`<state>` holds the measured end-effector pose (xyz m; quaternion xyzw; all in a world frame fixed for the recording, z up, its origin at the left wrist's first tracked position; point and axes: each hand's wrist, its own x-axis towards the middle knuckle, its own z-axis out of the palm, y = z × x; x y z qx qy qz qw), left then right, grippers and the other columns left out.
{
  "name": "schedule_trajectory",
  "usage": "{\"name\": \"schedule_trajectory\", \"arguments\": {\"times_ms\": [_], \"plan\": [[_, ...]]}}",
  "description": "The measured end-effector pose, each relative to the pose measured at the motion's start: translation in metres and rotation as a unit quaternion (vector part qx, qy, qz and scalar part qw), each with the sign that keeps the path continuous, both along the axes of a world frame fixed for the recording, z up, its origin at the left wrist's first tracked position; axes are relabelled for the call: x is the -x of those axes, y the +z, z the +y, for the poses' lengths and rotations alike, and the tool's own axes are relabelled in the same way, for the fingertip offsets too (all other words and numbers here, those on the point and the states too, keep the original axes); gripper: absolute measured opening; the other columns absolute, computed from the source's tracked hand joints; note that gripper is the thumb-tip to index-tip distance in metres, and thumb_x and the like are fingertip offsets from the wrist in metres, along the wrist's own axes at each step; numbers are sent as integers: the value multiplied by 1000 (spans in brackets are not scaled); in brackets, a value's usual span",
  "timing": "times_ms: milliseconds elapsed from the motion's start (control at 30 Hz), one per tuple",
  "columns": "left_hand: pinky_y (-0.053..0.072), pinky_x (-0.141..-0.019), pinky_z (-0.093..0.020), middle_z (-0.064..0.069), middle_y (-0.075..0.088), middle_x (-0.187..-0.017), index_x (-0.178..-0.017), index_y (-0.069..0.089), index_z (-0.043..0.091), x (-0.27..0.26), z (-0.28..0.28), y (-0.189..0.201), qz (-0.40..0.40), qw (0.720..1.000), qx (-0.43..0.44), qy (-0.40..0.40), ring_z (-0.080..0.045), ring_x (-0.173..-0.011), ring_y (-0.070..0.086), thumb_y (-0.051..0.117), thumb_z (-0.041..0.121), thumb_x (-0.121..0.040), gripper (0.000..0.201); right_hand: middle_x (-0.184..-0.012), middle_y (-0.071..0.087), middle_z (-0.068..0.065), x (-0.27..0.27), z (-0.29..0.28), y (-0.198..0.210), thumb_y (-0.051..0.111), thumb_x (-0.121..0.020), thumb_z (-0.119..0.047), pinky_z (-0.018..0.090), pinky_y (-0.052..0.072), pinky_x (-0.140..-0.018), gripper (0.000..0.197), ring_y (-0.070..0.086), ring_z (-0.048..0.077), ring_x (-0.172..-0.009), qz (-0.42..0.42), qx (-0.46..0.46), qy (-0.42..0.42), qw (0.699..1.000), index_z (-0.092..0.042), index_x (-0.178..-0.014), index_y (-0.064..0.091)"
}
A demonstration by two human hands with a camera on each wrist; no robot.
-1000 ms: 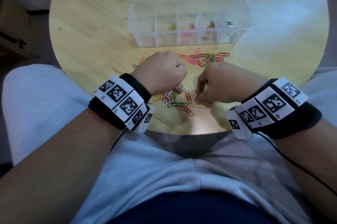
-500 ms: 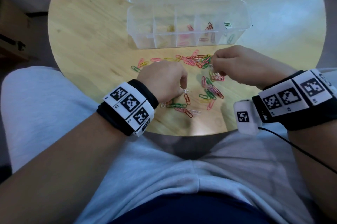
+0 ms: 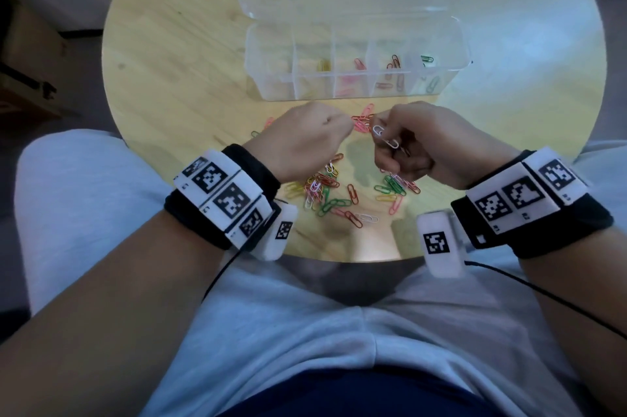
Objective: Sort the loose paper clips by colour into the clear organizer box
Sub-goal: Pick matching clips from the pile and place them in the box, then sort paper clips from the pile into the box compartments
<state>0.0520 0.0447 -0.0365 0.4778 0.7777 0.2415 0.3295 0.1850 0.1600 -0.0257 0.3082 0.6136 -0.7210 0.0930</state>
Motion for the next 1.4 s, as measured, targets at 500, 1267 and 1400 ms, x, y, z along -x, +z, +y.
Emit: {"name": "schedule_trajectory", "arguments": {"times_ms": [500,1267,1400], "plan": [[10,-48,-24,4,23,-46,-60,44,14,84,-12,25,-269,916,-141,261,-13,-42,11,31,8,-79,24,-53,37,3,93,-1,30,41,-83,-4,20,18,-39,25,23,14,-40,6,-22,-102,994,-17,-63,35],[26,-87,-40,-6,57,-114,-93,62,18,90,13,1,116,975,-48,182,-28,-117,41,27,32,-95,38,-113,64,-2,108,-6,50,52,-94,-47,38,45,-102,35,61,14,-107,57,-201,-82,974,-23,-119,59],[24,-84,-41,-3,52,-111,-88,60,24,86,12,1,184,974,-10,131,-28,-118,36,31,39,-96,34,-109,69,-1,69,-7,48,55,-95,-38,39,49,-98,19,65,18,-104,73,-206,-107,970,-24,-105,63]]}}
